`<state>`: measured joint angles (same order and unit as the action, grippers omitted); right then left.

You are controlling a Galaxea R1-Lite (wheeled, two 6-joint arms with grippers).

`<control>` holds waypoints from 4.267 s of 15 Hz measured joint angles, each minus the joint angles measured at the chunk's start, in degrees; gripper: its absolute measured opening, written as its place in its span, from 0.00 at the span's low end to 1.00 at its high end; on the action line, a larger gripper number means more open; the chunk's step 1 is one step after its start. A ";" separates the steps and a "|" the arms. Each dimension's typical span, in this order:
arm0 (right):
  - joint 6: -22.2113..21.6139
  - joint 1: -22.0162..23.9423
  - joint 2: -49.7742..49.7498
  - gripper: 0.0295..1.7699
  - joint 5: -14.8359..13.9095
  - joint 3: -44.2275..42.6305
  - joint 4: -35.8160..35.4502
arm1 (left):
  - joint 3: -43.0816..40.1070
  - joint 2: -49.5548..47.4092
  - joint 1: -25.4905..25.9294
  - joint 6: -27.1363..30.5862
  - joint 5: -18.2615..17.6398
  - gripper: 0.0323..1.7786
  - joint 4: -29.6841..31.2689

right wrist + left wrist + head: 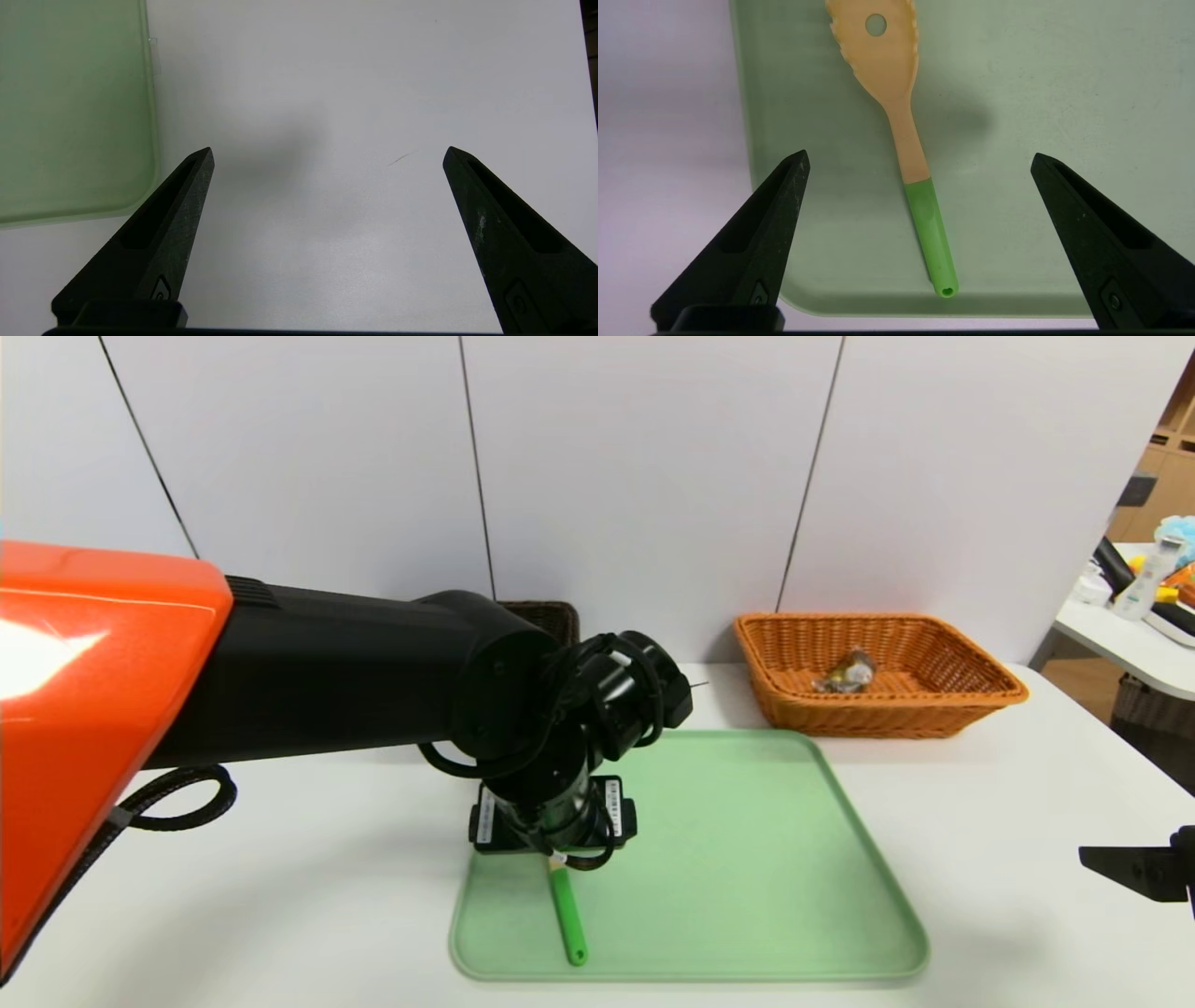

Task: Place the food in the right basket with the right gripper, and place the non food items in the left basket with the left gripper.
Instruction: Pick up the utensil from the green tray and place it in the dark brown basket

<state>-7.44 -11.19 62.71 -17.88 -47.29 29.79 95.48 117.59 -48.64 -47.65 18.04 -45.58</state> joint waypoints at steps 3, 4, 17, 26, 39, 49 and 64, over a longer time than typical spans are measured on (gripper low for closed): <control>0.02 -0.02 -0.04 0.96 0.02 0.07 0.02 | 2.10 1.37 0.55 -2.21 -1.90 0.95 -1.30; 0.02 -0.02 -0.01 0.96 0.05 0.07 0.02 | 2.36 1.65 0.96 -2.26 -2.01 0.95 -1.38; 0.02 -0.11 0.18 0.96 0.00 -0.10 -0.13 | 2.78 4.55 3.91 -3.85 -3.52 0.95 -1.35; 0.00 -0.73 0.27 0.96 -0.02 -0.01 -0.09 | 3.54 5.21 3.94 -3.33 -3.28 0.47 -2.32; 0.09 -1.10 0.13 0.96 0.00 -0.12 -0.06 | 5.01 3.79 2.56 -3.23 -3.30 0.03 -2.97; 0.17 -1.15 -0.20 0.96 0.68 1.43 -0.09 | 11.28 -5.71 -2.65 -0.91 -2.69 0.03 -5.18; 0.22 -2.41 -0.20 0.96 0.68 1.51 -0.78 | 17.73 -0.48 26.62 38.42 5.19 0.03 25.32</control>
<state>-7.22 -13.60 62.51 -17.20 -45.78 29.01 113.20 117.12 -22.02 -9.23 23.24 -20.26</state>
